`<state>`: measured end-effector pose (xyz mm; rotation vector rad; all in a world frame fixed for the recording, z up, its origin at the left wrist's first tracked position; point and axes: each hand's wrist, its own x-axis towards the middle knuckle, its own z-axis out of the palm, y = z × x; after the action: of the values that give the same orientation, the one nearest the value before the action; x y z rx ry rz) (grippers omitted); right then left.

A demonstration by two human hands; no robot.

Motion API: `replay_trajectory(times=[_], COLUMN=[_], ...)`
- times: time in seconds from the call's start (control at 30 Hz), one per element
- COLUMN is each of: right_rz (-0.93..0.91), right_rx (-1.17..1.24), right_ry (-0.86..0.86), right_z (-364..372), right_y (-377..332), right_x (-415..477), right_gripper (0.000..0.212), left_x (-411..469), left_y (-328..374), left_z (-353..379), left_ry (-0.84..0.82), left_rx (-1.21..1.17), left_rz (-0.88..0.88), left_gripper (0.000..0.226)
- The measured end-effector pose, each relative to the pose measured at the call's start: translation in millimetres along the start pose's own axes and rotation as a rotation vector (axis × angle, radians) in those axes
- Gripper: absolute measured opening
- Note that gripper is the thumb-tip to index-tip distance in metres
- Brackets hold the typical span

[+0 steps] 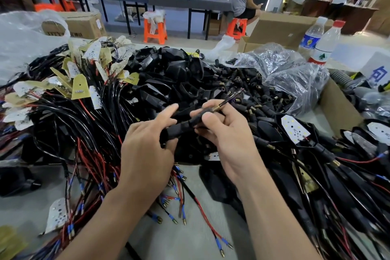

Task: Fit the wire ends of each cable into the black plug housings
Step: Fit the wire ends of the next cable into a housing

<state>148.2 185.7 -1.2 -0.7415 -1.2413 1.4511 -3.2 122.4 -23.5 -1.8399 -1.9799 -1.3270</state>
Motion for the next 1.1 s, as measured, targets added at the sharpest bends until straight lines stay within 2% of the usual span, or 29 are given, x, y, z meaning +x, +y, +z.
replay_trajectory(times=[0.13, 0.33, 0.43, 0.53, 0.6, 0.7, 0.77, 0.9, 1.0, 1.03, 1.1], right_rz=[0.081, 0.23, 0.262, 0.285, 0.267, 0.208, 0.162, 0.095, 0.079, 0.083, 0.103], right_rx=[0.09, 0.359, 0.326, 0.239, 0.214, 0.245, 0.241, 0.194, 0.18, 0.181, 0.194], right_ry=[-0.057, -0.105, -0.058, -0.002, 0.019, 0.074, 0.096, 0.105, 0.123, 0.13, 0.128], right_z=[-5, -1, 4, 8, 7, 5, 3, -2, -5, -6, -6], right_y=[-2, -7, -4, -1, 0, 2, 3, 3, 5, 6, 7], right_x=[-8, -16, -17, -18, -17, -16, -15, -13, -11, -10, -10], right_gripper=[0.021, 0.026, 0.017, 0.014, 0.017, 0.021, 0.024, 0.035, 0.037, 0.036, 0.032], left_x=[1, -1, -5, -3, 1, 4, 7, 13, 13, 14, 14], left_y=[-4, -8, -4, -4, -5, -7, -10, -16, -14, -14, -16], left_z=[1, 5, 9, 9, 5, -1, -2, -3, -3, -3, 0], left_ry=[0.192, 0.335, 0.371, 0.35, 0.281, 0.12, 0.039, -0.003, -0.058, -0.079, -0.092], left_rx=[0.132, 0.161, 0.193, 0.163, 0.097, -0.108, -0.294, -0.581, -0.762, -0.774, -0.714], left_rz=[0.18, 0.251, 0.276, 0.265, 0.174, -0.108, -0.218, -0.312, -0.347, -0.36, -0.377], left_gripper=[0.062, 0.053, 0.047, 0.059, 0.071, 0.095, 0.096, 0.073, 0.043, 0.035, 0.033])
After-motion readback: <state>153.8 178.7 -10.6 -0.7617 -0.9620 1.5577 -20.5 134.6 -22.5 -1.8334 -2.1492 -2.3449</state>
